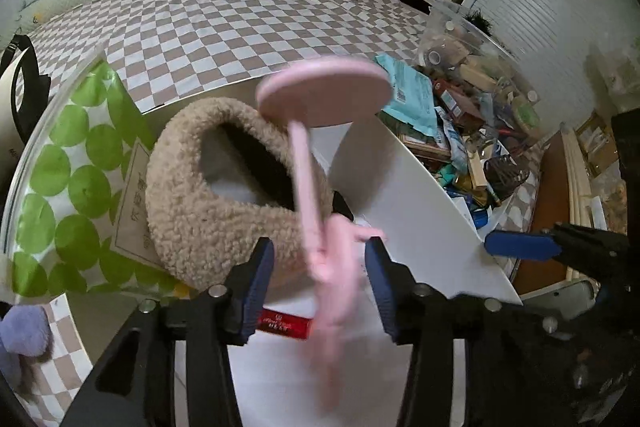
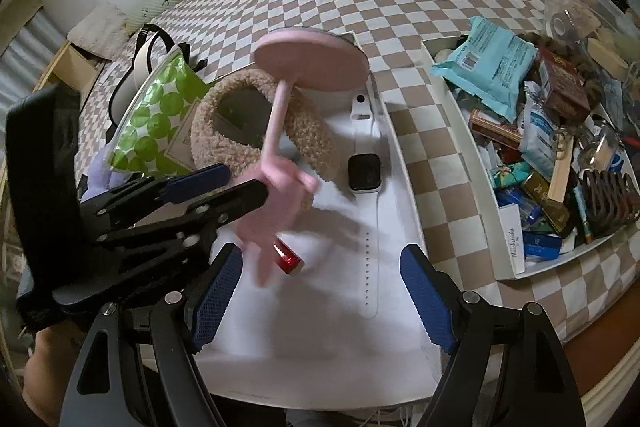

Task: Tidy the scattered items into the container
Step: 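Lower the pink fan into the white box and open the left tool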

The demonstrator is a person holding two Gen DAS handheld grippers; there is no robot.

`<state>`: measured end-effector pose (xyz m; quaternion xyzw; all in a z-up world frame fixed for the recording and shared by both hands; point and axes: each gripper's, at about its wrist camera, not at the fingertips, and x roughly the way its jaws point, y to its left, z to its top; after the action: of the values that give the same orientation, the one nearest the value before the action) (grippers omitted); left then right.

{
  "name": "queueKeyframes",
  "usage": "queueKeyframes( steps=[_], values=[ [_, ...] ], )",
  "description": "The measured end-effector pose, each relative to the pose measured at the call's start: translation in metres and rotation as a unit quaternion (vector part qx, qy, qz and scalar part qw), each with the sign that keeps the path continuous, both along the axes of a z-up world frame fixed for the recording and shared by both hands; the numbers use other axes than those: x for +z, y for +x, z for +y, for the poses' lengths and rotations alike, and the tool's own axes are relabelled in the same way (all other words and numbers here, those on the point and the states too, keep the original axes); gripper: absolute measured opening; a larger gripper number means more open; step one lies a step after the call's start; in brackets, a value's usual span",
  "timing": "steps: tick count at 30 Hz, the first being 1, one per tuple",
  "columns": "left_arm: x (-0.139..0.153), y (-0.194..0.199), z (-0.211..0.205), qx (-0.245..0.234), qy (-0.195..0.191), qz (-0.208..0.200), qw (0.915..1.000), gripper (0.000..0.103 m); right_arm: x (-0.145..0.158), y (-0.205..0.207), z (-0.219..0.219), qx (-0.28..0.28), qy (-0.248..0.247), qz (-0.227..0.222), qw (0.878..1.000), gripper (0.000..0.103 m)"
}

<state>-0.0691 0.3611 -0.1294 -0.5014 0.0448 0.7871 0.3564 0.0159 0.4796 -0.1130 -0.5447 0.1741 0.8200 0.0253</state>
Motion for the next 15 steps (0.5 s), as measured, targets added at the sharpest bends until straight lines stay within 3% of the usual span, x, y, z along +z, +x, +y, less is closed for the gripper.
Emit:
queueKeyframes(
  steps=[12,13,14,15],
  values=[
    [0.002,0.003,-0.013,0.013,-0.023,0.003,0.9997,0.048,0.007,-0.004,0.012,-0.045,0.004,0.032,0.999,0.079],
    [0.003,0.003,-0.016,0.015,-0.026,0.008,0.9995,0.048,0.007,-0.007,0.013,-0.047,0.000,0.037,0.998,0.073],
    [0.005,0.003,-0.018,0.017,-0.030,0.012,0.9994,0.048,0.006,-0.009,0.013,-0.049,-0.005,0.042,0.998,0.058],
    [0.006,0.004,-0.021,0.018,-0.034,0.017,0.9991,0.048,0.005,-0.014,0.013,-0.046,-0.021,0.046,0.998,0.049]
  ],
)
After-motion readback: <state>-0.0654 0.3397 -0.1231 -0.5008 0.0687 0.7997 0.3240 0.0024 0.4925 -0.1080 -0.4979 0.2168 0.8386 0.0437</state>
